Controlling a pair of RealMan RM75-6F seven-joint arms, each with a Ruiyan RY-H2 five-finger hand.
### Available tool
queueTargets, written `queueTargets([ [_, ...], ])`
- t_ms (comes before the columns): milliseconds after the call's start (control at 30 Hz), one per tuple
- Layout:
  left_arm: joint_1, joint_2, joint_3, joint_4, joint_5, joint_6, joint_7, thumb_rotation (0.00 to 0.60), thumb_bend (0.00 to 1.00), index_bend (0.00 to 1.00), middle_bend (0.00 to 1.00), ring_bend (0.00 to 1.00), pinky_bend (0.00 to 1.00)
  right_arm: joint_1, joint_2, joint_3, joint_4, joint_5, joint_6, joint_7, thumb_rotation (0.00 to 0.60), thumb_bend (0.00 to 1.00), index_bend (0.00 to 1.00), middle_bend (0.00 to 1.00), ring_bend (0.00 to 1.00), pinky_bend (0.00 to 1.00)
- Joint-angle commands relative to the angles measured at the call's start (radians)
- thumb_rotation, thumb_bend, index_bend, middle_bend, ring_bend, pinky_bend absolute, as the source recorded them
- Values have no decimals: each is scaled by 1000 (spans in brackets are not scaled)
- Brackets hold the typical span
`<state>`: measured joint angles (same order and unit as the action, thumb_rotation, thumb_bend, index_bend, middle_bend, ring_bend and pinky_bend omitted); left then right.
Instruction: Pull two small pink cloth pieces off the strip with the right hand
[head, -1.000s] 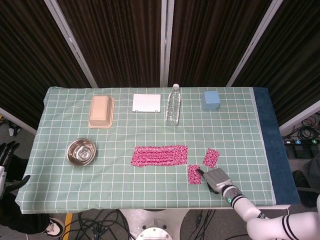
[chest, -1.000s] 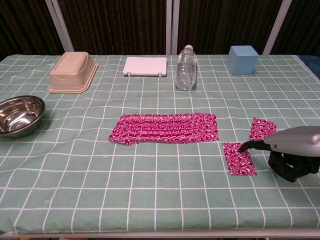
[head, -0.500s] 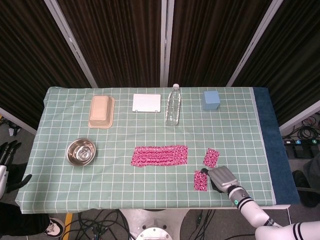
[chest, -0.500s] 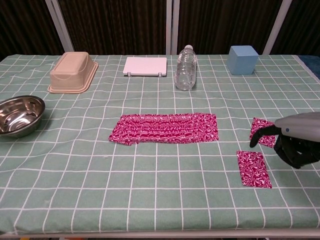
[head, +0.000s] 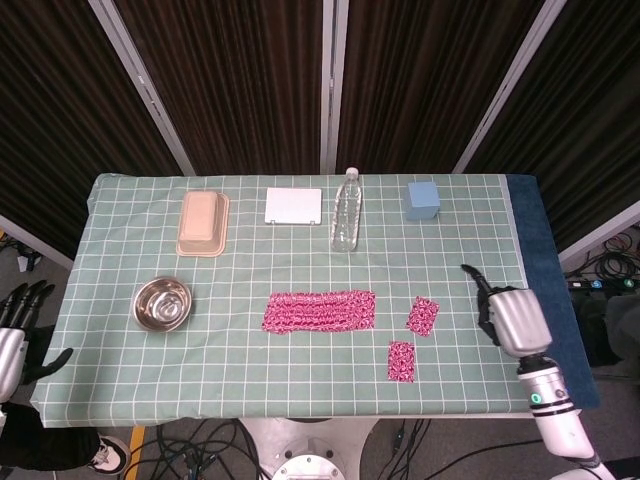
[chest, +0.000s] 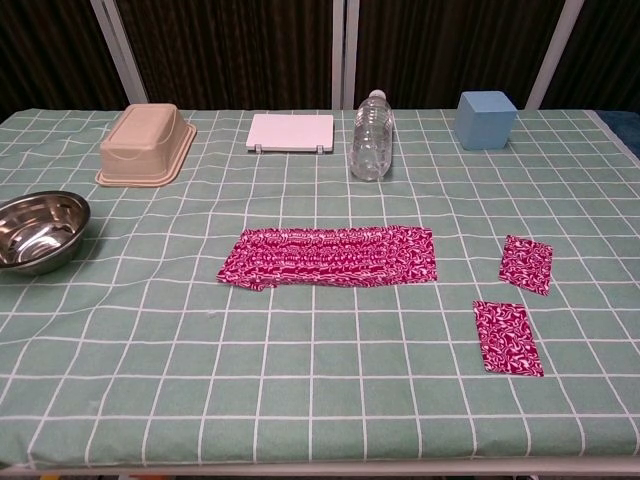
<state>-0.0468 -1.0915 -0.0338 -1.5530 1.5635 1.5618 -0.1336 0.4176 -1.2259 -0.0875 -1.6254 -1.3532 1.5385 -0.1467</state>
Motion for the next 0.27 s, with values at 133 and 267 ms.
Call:
queueTargets([
  [133, -6, 2, 0, -10, 4, -4, 11, 600, 189, 81, 52, 0, 153, -125, 66, 24, 70, 35, 23, 6, 600, 125, 0, 0, 0, 0],
  [267, -5, -3, 3, -6, 8, -2, 9, 600, 189, 81, 52, 0, 153, -157, 83, 25, 78, 35, 8, 23, 600, 125, 0, 0, 0, 0],
])
